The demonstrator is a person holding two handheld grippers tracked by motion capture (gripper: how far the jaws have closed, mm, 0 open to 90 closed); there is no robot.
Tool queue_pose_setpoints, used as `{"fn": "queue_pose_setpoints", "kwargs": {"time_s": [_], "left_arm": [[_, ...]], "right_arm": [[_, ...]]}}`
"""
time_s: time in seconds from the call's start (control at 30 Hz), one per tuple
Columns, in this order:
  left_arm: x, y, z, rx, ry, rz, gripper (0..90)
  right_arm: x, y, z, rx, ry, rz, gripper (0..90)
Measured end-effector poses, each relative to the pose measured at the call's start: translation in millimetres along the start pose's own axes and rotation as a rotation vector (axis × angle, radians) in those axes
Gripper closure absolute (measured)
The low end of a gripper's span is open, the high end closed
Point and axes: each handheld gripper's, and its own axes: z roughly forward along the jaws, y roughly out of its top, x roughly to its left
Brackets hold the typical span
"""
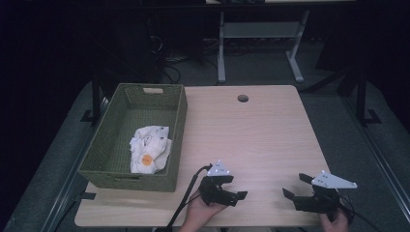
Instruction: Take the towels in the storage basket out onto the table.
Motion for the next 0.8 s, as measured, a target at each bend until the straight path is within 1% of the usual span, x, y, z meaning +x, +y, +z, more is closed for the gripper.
{"fn": "queue_pose_setpoints", "kwargs": {"time_s": [0.03, 0.13, 0.2, 0.23, 0.3, 0.37, 0.4, 0.5, 0.53, 0.57, 0.6, 0.67, 0.7, 0.73, 0.8], "left_arm": [[0.2, -0.4, 1.1, 0.012, 0.0, 0.005, 23.6], [0.4, -0.7, 1.2, 0.013, -0.003, 0.006, 22.7], [0.9, -0.3, -0.6, 0.008, -0.005, 0.007, 22.7], [2.8, 1.3, -4.0, -0.004, -0.011, 0.003, 22.7], [3.9, 3.7, -7.1, -0.011, -0.009, 0.001, 22.7], [5.9, 6.0, -10.7, -0.022, -0.006, 0.01, 22.9], [7.2, 7.4, -12.1, -0.02, 0.001, 0.011, 22.9], [9.4, 9.6, -13.9, -0.018, -0.002, 0.009, 22.9], [11.5, 13.7, -14.9, -0.006, -0.005, 0.006, 22.8], [11.5, 13.7, -14.9, -0.006, -0.005, 0.006, 22.7], [13.7, 18.0, -15.4, 0.0, 0.003, 0.012, 22.7], [16.2, 23.6, -16.7, -0.006, 0.002, 0.003, 22.7], [16.2, 23.6, -16.7, -0.006, 0.002, 0.003, 22.7], [17.4, 27.7, -17.5, -0.014, 0.006, 0.003, 22.7], [18.8, 35.5, -18.7, -0.01, -0.011, 0.01, 25.5]], "right_arm": [[0.1, 0.2, -0.3, -0.002, 0.001, -0.001, 13.9], [1.7, 1.0, -2.2, -0.012, 0.008, -0.008, 13.9], [2.3, 1.2, -2.4, -0.013, 0.011, -0.01, 13.9], [3.0, 1.4, -2.1, -0.011, 0.009, -0.012, 13.9], [3.7, 1.4, -2.3, -0.01, 0.012, -0.018, 13.9], [4.8, 2.0, -2.9, -0.013, 0.013, -0.021, 13.9], [5.0, 2.2, -2.8, -0.015, 0.014, -0.023, 13.9], [5.7, 2.2, -1.9, -0.011, 0.008, -0.019, 13.9], [5.9, 1.8, -1.2, -0.005, 0.004, -0.017, 13.9], [5.9, 1.8, -1.2, -0.005, 0.004, -0.017, 13.9], [6.2, 1.3, -0.6, -0.002, 0.002, -0.011, 13.9], [6.9, 1.3, -0.1, -0.001, 0.003, -0.007, 13.9], [6.9, 1.3, -0.1, -0.001, 0.003, -0.007, 13.9], [7.2, 1.2, -0.1, -0.001, 0.003, -0.008, 13.9], [7.4, 1.3, 0.6, 0.0, 0.002, -0.008, 13.9]]}}
